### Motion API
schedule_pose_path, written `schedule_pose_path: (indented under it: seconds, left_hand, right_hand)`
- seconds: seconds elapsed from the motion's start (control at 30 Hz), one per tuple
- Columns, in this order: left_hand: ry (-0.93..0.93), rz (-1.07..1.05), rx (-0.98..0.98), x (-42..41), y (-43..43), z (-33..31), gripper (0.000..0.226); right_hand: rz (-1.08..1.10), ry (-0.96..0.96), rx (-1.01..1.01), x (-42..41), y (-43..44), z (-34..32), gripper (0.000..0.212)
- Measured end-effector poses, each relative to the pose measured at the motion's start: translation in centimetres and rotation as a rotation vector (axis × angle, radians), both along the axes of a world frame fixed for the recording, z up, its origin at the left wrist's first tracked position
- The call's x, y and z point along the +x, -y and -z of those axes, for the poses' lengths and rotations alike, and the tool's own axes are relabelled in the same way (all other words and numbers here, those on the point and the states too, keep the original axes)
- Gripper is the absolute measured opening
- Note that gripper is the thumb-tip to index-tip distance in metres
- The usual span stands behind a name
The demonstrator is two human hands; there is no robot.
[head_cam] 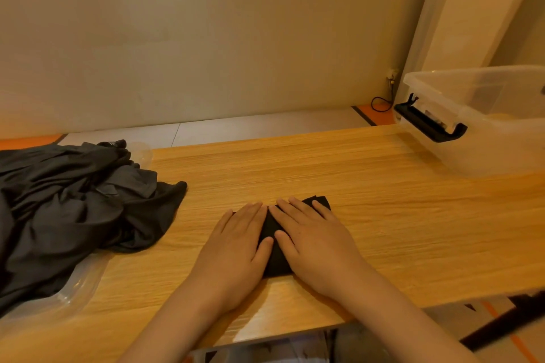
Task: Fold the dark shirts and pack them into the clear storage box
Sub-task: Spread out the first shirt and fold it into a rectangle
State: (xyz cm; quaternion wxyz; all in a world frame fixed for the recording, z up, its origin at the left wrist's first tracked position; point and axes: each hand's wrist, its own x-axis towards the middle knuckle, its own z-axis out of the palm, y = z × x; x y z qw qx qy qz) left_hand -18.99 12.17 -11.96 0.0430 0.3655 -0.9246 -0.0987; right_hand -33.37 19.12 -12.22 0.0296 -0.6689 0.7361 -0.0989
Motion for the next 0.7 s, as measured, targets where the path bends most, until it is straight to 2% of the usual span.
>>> schedule_pose_path:
  seconds: [0.07,0.13,0.23,0.37,0.47,0.57,0.7]
  left_hand:
    - [-0.012,-0.017,0.022,0.3,0.1,0.3,0.092]
    - [-0.048,-0.047,0.061,0.7,0.3,0.3,0.092]
    - [-0.083,-0.078,0.127,1.3,0.8,0.2,0.075]
    - [-0.087,-0.079,0.185,1.9,1.1,0.0,0.054]
    - [-0.223,-0.101,0.226,2.0,1.3,0.1,0.053]
    - [-0.398,-0.165,0.257,2.1,0.6,-0.4,0.053]
    - [-0.466,-0.244,0.176,2.3,-1.3,-0.8,0.046]
  right_hand:
    - [0.025,0.012,0.028,-0.5,0.0,0.1,0.087]
    - [0.047,0.045,0.042,-1.0,-0.1,0.1,0.076]
    - [0.055,0.102,0.064,-1.5,0.0,-0.3,0.053]
    - [0.109,0.171,0.075,-2.5,0.0,-0.2,0.053]
    - [0.14,0.233,0.097,-3.8,0.0,-0.4,0.053]
    - [0.212,0.21,-0.061,-3.7,-1.0,-1.0,0.056]
    - [0.264,0.146,-0.279,-0.6,-3.8,-1.2,0.051]
